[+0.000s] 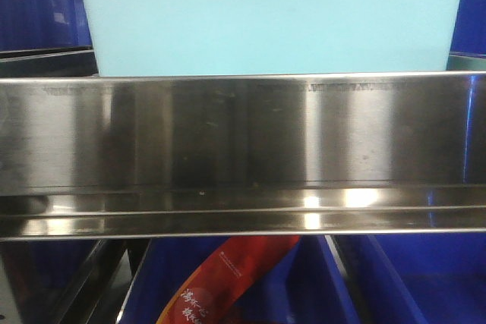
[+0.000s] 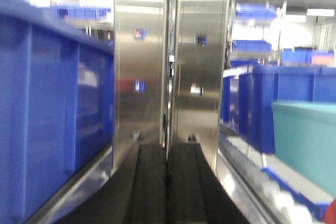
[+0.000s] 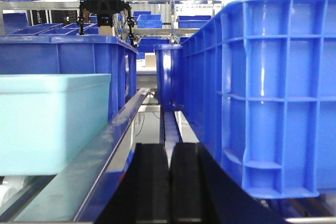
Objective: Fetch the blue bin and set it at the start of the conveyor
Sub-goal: 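Close both grippers on the rims of the light teal bin on the shelf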
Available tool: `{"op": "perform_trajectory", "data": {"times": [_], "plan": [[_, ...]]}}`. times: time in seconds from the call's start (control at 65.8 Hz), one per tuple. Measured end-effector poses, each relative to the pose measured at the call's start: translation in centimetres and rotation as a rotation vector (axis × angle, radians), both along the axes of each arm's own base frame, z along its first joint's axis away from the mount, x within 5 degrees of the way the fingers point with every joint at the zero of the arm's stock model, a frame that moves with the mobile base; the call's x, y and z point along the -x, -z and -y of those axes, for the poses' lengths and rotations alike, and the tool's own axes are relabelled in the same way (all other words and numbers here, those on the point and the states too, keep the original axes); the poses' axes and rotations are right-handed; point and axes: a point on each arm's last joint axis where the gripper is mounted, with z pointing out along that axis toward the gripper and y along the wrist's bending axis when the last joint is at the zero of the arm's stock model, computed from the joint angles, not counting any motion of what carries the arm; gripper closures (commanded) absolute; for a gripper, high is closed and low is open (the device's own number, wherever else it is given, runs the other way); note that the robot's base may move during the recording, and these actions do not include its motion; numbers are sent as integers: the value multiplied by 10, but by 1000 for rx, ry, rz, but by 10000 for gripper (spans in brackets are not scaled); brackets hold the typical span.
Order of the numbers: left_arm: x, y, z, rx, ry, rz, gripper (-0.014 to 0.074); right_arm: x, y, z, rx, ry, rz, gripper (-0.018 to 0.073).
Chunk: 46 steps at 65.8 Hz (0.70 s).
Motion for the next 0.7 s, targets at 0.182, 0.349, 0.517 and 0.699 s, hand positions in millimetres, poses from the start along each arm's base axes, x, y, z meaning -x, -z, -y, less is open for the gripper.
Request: {"op": "perform_trajectory", "data": {"times": [0.182, 0.349, 0.517, 0.699], "plan": [[12, -48, 0, -22, -10, -17, 453, 18, -61, -5, 6, -35, 23, 498], [13, -93, -1, -42, -25, -68, 145, 19, -98, -7, 5, -50, -11, 59], [-4, -115, -2, -29, -24, -167, 116, 0, -104, -4, -4, -45, -63, 3], [-27, -133, 9, -43, 133, -263, 125, -19, -117, -3, -12, -49, -142, 10]]}}
